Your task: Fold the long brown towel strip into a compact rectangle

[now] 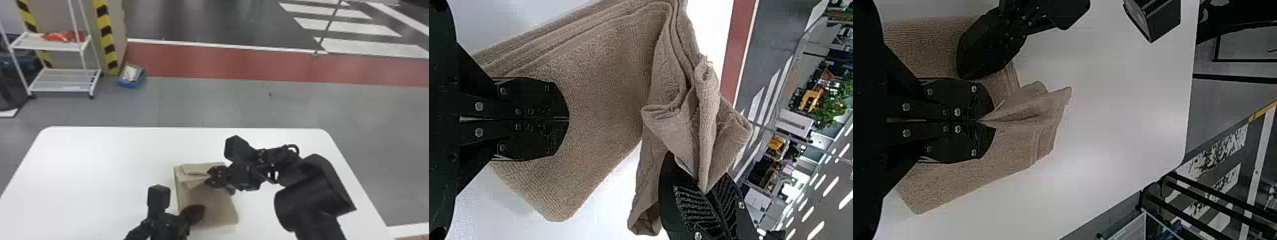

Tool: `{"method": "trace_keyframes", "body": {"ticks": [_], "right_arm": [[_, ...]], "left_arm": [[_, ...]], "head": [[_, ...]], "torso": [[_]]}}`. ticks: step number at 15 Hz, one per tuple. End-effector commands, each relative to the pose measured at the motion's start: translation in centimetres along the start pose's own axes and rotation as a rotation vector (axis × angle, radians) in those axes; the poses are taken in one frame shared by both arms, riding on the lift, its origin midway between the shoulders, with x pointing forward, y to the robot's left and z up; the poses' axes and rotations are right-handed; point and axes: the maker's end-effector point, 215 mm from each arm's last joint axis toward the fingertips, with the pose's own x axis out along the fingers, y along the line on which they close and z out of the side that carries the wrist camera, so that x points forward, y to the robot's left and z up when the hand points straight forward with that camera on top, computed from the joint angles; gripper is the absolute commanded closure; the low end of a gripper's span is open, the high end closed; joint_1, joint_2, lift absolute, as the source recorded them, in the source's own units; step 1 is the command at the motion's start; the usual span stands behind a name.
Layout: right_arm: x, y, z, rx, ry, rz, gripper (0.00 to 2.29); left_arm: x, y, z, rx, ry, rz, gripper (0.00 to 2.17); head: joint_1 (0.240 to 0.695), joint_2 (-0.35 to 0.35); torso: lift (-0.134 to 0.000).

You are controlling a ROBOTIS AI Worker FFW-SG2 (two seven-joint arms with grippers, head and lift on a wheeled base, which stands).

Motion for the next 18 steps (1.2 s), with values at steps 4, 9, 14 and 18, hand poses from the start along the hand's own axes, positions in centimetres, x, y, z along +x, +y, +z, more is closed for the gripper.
{"method": "trace_keyframes", "body": {"ticks": [4,9,14,18], "right_arm": [[-1.1,1.3,1.7,-0.015,-0.036,0.023,1.29],[0.6,3.7,-0.1,-0.019,-0.008,0.079,1.29],[3.2,6.1,-2.2,-0.027,0.027,0.131,1.29],[3.4,5.8,-3.3,-0.037,0.052,0.122,1.29]], "left_arm": [[0.4,0.2,0.0,0.013,0.007,0.012,1.38],[0.4,0.2,0.3,0.018,0.005,0.014,1.38],[0.3,0.3,0.1,0.016,0.006,0.015,1.38],[0.1,0.3,0.0,0.020,0.007,0.016,1.38]], "head": [[0.695,-0.164],[0.695,-0.159],[0.695,-0.155],[0.695,-0.153]], "torso": [[0.000],[0.000],[0.000],[0.000]]}}
